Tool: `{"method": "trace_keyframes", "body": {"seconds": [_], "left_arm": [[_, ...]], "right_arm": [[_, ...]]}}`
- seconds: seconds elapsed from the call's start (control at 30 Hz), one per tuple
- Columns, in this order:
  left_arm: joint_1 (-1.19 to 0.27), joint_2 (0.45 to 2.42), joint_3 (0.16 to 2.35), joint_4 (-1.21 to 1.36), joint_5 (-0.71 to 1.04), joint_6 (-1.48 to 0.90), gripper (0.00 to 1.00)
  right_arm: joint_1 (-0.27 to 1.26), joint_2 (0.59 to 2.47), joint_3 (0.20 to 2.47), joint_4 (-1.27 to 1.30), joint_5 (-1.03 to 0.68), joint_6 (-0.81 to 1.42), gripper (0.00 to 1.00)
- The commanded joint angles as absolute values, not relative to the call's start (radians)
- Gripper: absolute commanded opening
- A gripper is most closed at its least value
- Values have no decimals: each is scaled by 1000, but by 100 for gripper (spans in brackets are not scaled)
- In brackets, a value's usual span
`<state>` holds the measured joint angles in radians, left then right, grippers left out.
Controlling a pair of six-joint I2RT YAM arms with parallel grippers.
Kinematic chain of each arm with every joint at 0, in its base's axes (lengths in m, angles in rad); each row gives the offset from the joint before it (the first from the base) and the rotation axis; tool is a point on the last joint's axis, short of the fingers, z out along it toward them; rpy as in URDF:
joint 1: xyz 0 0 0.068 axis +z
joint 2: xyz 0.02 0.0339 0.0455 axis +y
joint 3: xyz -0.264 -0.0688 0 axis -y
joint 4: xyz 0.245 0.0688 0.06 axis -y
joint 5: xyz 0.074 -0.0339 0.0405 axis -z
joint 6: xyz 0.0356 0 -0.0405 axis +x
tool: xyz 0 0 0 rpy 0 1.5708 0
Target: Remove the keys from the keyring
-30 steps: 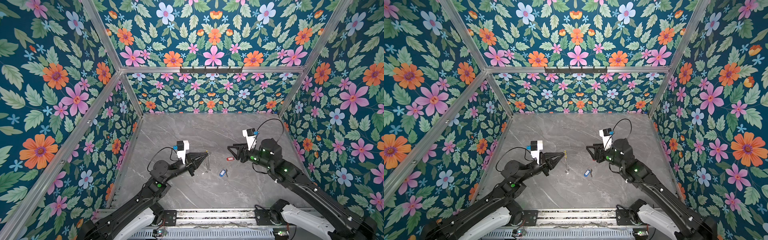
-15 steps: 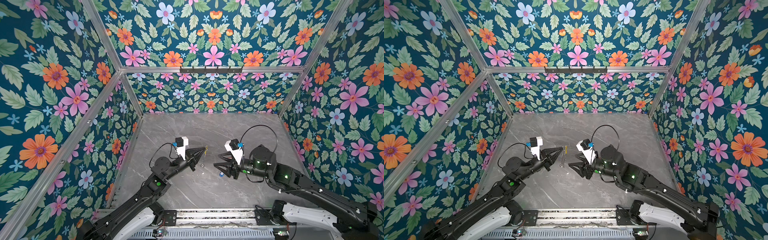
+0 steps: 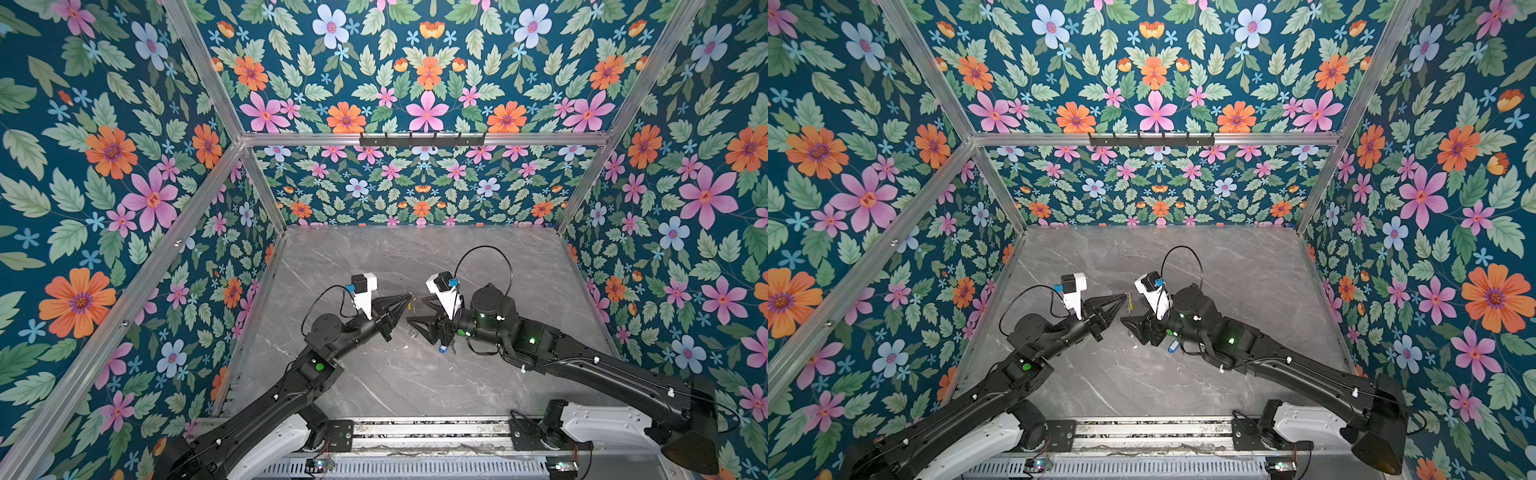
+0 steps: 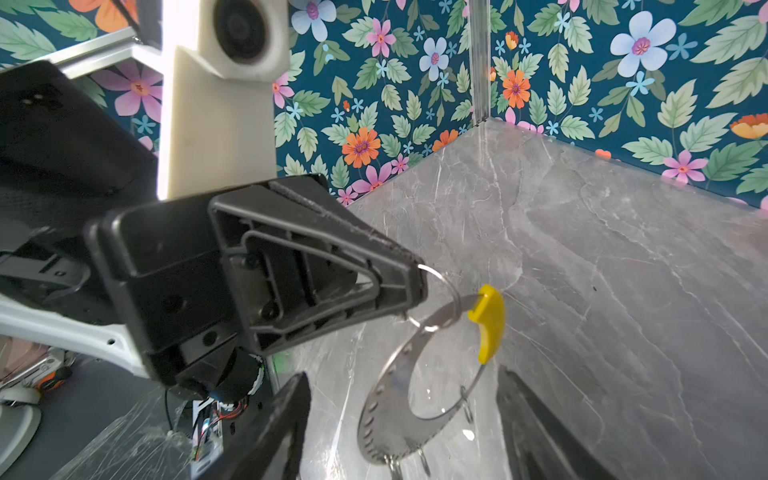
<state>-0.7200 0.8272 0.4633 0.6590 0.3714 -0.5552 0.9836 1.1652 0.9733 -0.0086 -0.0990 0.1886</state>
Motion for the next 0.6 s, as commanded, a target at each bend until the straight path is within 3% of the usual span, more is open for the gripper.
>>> {"method": "trace_keyframes", "body": {"seconds": [0.0, 0.1, 0.43, 0.57], "left_arm": [[-718, 828, 465, 716, 370, -577, 0], [-719, 828, 463, 715, 370, -584, 0], [-719, 827, 472, 678, 333, -594, 2], [-719, 799, 501, 599, 301, -569, 57]], "right_arm": [[985, 1197, 997, 16, -47, 187, 69], [985, 1226, 1003, 11, -21, 176, 59], [982, 1247, 1004, 5, 7, 160, 5], [934, 1244, 998, -20, -104, 195, 0]]}}
